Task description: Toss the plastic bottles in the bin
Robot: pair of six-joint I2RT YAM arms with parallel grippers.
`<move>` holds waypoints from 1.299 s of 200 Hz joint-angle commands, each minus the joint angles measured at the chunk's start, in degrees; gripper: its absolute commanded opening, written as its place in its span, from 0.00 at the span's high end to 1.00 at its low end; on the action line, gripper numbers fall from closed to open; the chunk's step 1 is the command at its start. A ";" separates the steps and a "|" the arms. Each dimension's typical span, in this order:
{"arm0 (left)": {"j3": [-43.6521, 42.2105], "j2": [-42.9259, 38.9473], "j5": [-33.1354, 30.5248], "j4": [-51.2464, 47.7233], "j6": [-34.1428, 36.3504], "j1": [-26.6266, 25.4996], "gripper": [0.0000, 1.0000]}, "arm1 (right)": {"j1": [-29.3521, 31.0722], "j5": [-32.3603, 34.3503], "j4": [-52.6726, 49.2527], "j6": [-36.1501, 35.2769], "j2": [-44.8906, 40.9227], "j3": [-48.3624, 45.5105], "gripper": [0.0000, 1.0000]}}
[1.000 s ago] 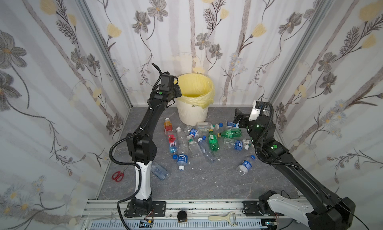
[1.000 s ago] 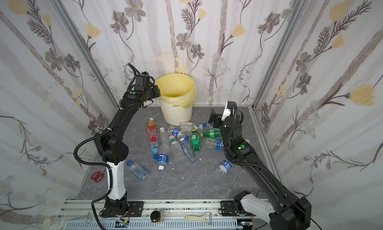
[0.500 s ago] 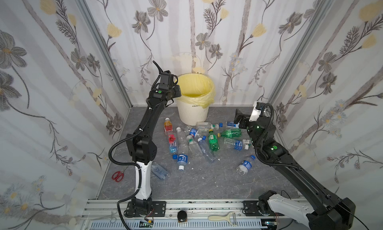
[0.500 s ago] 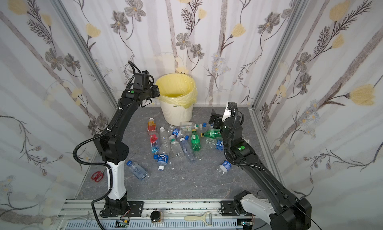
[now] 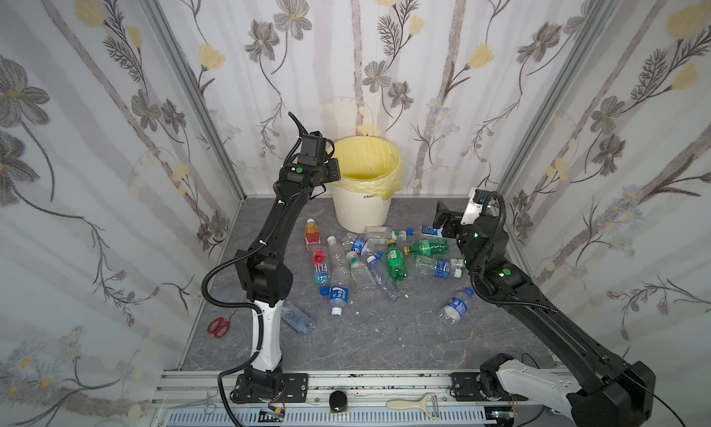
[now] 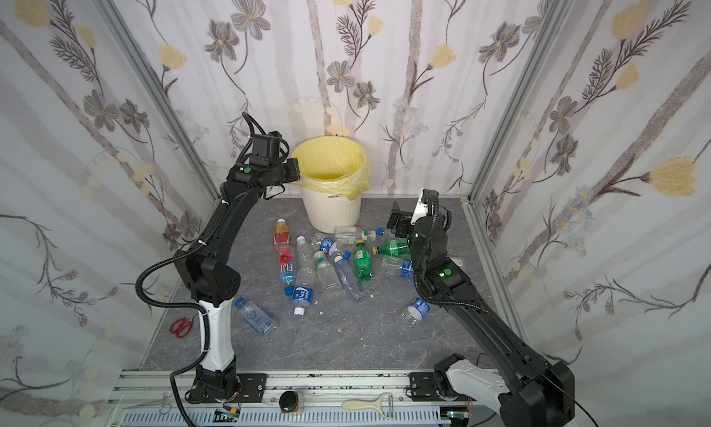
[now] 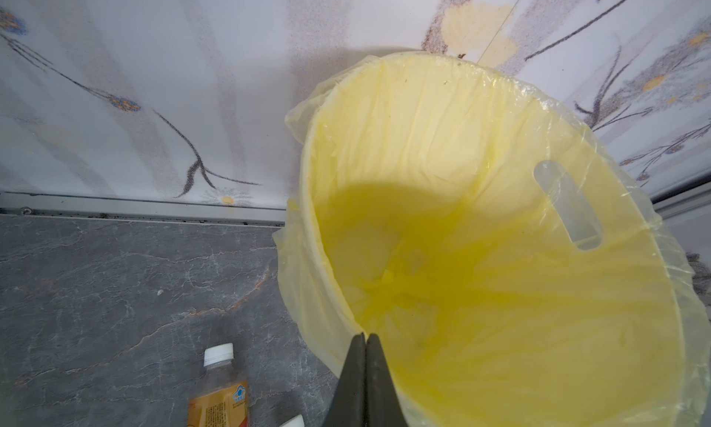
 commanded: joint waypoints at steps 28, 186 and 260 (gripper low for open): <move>-0.06 -1.82 1.22 -2.70 -2.37 -1.22 1.00 | 0.10 -1.33 -0.34 1.29 4.97 5.11 0.00; -4.20 -6.45 0.17 -4.82 -6.69 -5.06 0.93 | -0.18 -6.03 -6.75 3.86 16.35 17.15 0.00; -4.90 -8.03 -0.73 -5.46 -5.29 -5.05 0.50 | -1.30 -8.54 -10.82 5.79 17.03 19.61 0.00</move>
